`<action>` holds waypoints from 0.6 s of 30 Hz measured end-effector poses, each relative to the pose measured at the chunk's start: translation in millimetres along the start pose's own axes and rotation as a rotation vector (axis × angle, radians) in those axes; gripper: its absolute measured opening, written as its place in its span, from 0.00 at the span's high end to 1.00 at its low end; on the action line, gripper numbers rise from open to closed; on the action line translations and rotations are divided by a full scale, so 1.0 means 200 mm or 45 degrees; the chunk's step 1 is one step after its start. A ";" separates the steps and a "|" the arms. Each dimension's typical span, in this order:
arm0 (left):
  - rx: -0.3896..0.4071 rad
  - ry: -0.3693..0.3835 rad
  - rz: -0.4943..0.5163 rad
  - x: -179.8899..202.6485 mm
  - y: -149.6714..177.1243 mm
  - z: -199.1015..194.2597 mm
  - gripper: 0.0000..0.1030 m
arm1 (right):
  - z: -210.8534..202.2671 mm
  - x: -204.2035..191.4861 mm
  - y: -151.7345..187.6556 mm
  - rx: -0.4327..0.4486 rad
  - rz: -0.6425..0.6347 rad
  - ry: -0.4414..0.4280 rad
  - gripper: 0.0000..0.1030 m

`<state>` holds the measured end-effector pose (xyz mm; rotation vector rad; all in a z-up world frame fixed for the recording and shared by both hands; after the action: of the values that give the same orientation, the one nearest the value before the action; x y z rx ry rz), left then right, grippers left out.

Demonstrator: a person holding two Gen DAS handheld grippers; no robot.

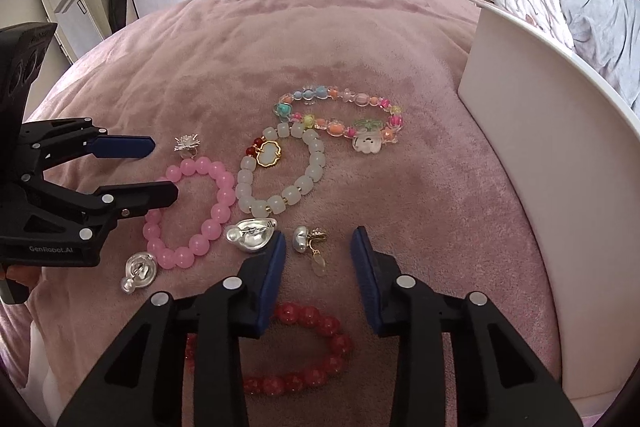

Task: Organize jewelry
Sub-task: 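Grasp the pink bead bracelet with the left tool while the right tool grasps the silver earrings, then release the pink bracelet into the white box while the right tool drops the earrings in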

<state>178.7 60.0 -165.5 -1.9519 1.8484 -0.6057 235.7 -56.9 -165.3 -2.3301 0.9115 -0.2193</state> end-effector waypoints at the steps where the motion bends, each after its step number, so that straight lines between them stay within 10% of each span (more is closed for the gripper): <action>1: -0.002 -0.003 0.004 0.00 0.00 0.00 0.46 | -0.01 0.00 0.00 0.003 0.008 -0.021 0.81; 8: -0.029 0.001 0.017 0.07 0.03 -0.01 0.77 | -0.09 0.02 0.00 0.057 0.037 -0.072 0.83; 18: -0.038 0.064 -0.083 0.11 0.03 -0.08 0.84 | -0.38 0.10 -0.11 0.222 0.075 -0.061 0.83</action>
<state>166.2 38.4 -154.5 -2.0409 1.8390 -0.6562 235.3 -94.7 -94.0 -2.1370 0.8993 -0.2092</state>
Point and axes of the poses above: each gripper's, at about its wrist camera, not at the fingertips, and z roughly the way its jaws point, x to its right, y to its underside, the point moved 8 cm from there along z, roughly the way its jaws point, and after that the axes turned 2 degrees about -z, right-handed, at the moved point
